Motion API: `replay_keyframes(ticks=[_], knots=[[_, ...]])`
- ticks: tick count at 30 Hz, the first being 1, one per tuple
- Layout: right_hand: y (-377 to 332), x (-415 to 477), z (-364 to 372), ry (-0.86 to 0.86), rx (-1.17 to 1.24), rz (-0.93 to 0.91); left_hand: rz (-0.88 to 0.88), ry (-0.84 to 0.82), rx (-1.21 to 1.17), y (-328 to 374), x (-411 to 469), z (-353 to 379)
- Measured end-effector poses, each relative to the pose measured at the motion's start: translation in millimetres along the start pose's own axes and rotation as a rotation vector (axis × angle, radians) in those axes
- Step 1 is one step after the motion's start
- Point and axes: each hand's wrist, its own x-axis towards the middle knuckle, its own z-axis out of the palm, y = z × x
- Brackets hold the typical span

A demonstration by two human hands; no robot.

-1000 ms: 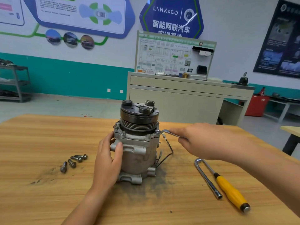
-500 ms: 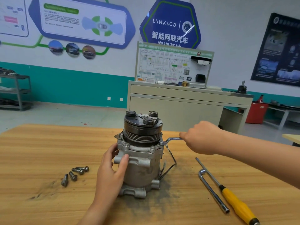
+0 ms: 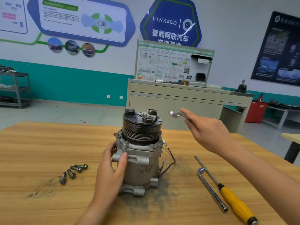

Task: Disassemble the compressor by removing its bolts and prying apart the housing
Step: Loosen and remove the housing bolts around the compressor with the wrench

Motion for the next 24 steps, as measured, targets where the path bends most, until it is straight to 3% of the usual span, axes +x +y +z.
replay_keyframes(ticks=[5,14,24], knots=[[-4,-26,-18,-0.347,-0.133,0.139,0.124,-0.061,0.192,8,-9,3],[-24,-26,-5,-0.427,-0.119,0.192,0.096,-0.032,0.151,9,-11,4],[-57,-9,-18,-0.596,-0.296,0.068,0.135,-0.033,0.150,2,-10,5]])
